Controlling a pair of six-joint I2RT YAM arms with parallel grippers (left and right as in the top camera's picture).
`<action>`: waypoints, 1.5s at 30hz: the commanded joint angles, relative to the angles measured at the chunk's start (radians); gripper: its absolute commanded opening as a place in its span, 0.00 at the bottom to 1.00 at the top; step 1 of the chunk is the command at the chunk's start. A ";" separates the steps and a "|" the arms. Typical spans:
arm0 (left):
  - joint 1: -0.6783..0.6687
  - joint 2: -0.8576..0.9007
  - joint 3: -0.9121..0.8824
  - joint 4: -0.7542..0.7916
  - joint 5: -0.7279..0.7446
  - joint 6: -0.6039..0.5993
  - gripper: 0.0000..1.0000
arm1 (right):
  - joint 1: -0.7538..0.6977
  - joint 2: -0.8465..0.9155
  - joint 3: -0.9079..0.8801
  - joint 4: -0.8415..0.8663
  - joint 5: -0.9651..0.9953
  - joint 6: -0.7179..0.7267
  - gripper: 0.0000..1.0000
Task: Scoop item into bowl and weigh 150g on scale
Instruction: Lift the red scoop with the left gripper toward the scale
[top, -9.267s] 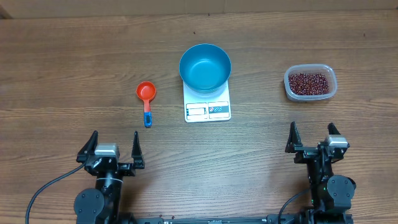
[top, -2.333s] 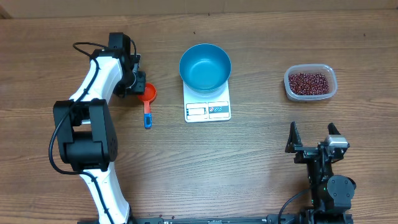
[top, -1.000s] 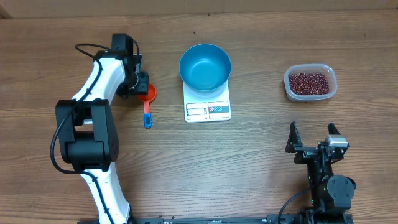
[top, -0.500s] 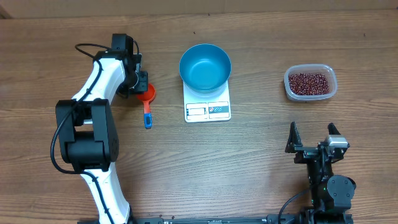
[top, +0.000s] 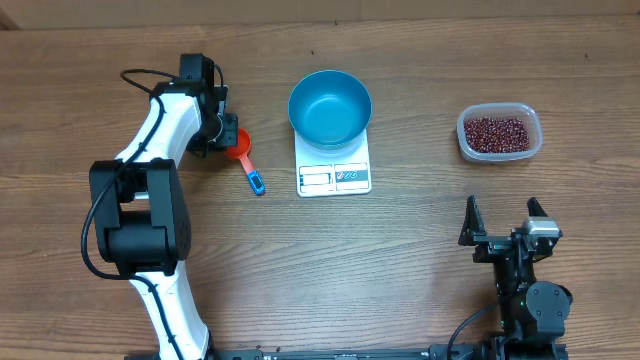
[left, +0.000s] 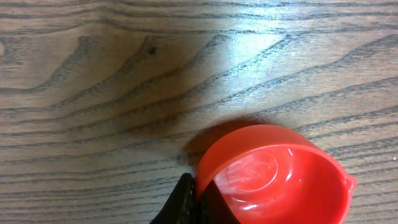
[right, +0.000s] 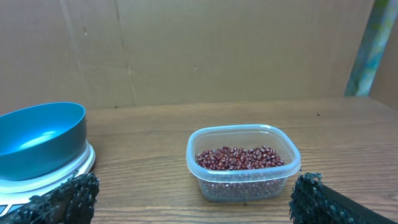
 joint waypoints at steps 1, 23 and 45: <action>-0.005 0.013 -0.009 -0.005 0.011 -0.006 0.04 | 0.006 -0.010 -0.011 0.006 0.005 -0.005 1.00; -0.002 -0.351 0.019 -0.154 0.005 -0.117 0.04 | 0.006 -0.010 -0.011 0.006 0.005 -0.005 1.00; -0.062 -0.533 0.019 -0.463 0.343 -0.820 0.04 | 0.006 -0.010 -0.011 0.006 0.005 -0.005 1.00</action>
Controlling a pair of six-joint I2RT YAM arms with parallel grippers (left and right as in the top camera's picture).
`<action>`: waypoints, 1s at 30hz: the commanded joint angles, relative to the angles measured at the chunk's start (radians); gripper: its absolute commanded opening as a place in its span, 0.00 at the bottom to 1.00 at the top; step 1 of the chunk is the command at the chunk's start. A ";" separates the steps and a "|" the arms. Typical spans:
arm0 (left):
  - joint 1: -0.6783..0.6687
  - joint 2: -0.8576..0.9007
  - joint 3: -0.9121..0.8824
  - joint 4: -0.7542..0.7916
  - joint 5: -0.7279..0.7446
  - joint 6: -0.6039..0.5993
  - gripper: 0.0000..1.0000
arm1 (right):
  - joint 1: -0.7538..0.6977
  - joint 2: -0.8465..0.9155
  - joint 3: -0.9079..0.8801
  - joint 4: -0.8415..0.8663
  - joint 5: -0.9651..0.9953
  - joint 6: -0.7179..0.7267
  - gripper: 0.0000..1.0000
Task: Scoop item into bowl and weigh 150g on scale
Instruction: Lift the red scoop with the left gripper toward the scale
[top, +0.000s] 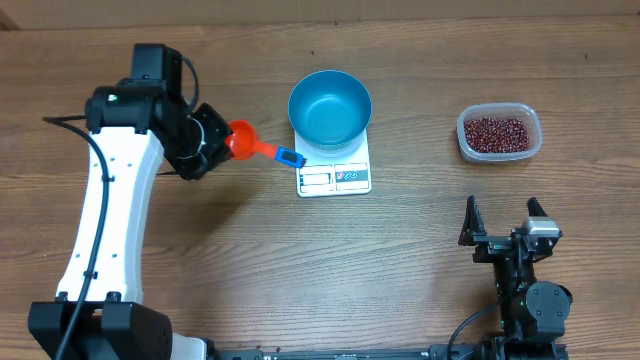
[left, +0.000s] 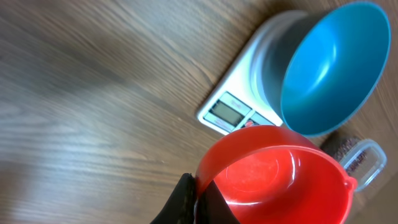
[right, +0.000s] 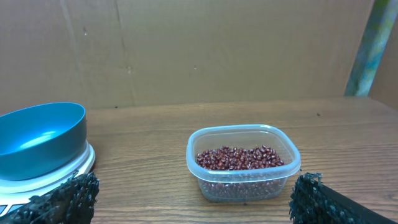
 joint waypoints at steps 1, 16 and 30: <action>-0.060 -0.019 0.016 -0.005 0.049 -0.076 0.04 | 0.005 -0.011 -0.011 0.005 0.006 -0.005 1.00; -0.419 -0.019 0.016 0.006 -0.299 -0.353 0.04 | 0.006 -0.011 -0.011 0.005 0.005 -0.005 1.00; -0.474 -0.019 0.016 -0.015 -0.339 -0.418 0.04 | 0.005 -0.011 -0.010 0.015 0.006 -0.005 1.00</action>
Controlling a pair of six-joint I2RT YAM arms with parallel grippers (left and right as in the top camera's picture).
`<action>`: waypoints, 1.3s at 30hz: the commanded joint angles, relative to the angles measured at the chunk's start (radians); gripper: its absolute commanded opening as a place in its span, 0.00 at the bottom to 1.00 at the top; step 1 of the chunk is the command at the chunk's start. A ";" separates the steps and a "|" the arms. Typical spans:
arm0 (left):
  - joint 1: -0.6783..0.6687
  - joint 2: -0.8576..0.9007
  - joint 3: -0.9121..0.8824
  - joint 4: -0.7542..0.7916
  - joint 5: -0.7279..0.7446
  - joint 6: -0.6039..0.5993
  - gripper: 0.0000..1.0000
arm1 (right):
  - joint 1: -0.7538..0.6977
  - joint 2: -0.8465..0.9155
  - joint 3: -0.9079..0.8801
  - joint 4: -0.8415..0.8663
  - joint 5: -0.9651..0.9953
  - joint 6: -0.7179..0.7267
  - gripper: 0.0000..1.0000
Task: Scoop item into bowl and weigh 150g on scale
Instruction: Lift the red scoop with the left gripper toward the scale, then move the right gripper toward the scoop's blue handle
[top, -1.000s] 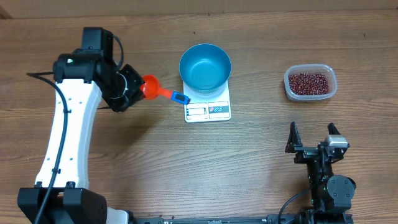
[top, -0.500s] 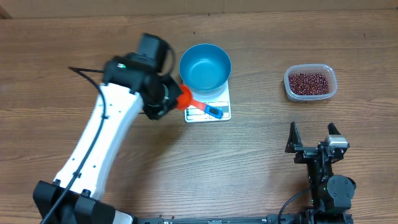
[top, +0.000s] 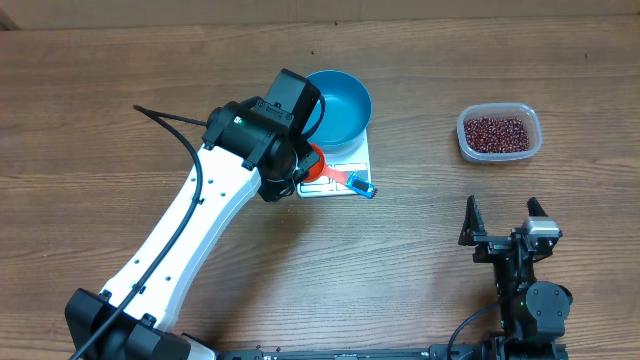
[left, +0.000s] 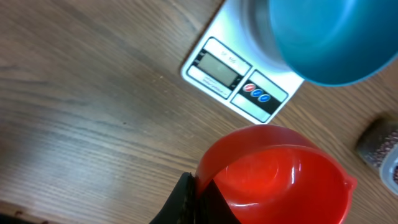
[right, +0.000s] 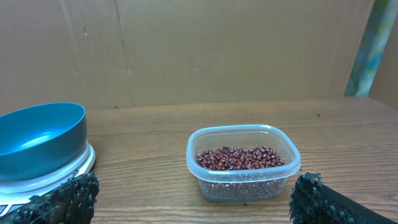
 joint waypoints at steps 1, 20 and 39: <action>-0.003 -0.019 0.016 -0.021 -0.031 -0.023 0.04 | 0.005 -0.010 -0.011 0.024 0.005 -0.005 1.00; -0.003 -0.018 0.015 -0.047 -0.031 -0.023 0.04 | 0.005 0.000 0.007 0.060 -0.399 0.230 1.00; -0.003 -0.018 0.015 -0.040 -0.031 -0.023 0.04 | 0.004 0.329 0.528 -0.312 -0.370 0.240 1.00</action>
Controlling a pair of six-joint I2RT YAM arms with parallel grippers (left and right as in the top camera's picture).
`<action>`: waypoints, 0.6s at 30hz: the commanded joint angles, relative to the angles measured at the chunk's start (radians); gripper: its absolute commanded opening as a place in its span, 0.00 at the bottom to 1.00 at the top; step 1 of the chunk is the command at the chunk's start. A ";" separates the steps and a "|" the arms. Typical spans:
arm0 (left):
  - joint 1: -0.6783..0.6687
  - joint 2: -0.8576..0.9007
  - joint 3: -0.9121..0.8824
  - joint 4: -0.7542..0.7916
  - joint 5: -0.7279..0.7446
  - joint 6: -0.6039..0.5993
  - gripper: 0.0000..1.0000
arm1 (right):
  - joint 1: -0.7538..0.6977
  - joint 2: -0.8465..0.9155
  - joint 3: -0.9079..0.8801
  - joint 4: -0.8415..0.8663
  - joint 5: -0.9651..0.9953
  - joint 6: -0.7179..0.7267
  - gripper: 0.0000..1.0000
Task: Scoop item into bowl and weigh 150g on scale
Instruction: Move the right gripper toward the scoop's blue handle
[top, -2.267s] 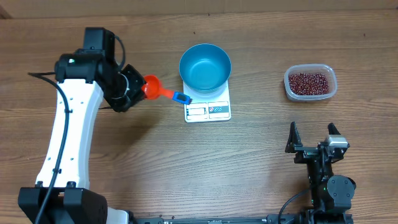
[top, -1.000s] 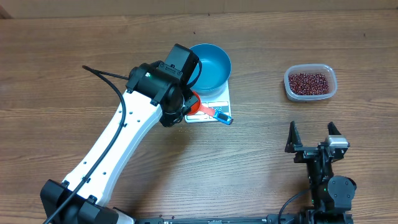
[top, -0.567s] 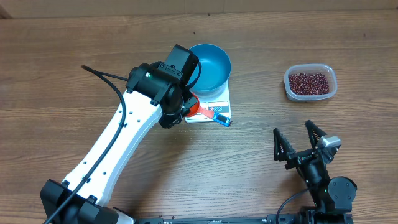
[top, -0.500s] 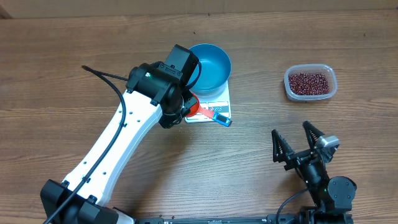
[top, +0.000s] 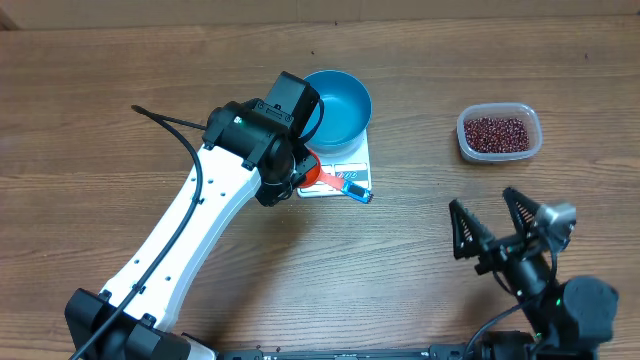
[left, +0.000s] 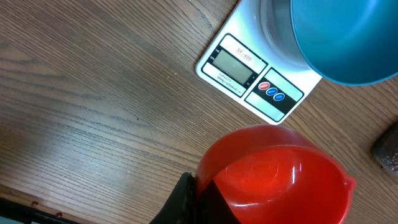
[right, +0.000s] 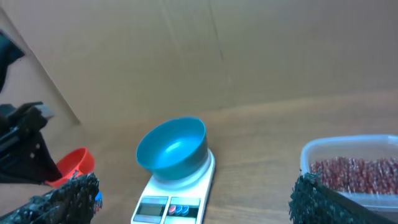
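My left gripper (top: 298, 172) is shut on the rim of an empty red scoop (top: 312, 168) with a blue handle end, held just over the front left of the white scale (top: 336, 180). An empty blue bowl (top: 332, 104) sits on the scale. From the left wrist, the scoop (left: 273, 177) fills the lower frame, with the scale (left: 249, 78) and bowl (left: 342, 37) beyond it. A clear tub of red beans (top: 499, 132) stands at the right. My right gripper (top: 494, 232) is open and empty, raised at the front right, facing the bowl (right: 173, 144) and tub (right: 354, 165).
The left arm's white links (top: 190, 230) stretch diagonally from the front left up to the scale. A cardboard wall (right: 205, 56) backs the table. Bare wood (top: 420, 80) lies between the scale and the bean tub.
My right arm has risen and turned left; its camera now takes in the scale, the bowl and the scoop. The left gripper and scoop have barely shifted.
My left gripper was shut on the scoop's rim low on the table, left of the scale. Then it held the scoop up beside the bowl, then over the scale's front. The right arm stayed parked until now.
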 joint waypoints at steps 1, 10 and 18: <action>-0.003 -0.018 0.015 0.004 -0.020 -0.017 0.04 | 0.004 0.128 0.105 -0.040 -0.014 0.000 1.00; -0.003 -0.018 0.015 0.058 -0.020 -0.018 0.04 | 0.004 0.481 0.278 -0.038 -0.270 0.002 1.00; -0.003 -0.018 0.015 0.137 0.000 -0.033 0.04 | 0.004 0.662 0.278 0.333 -0.782 0.097 1.00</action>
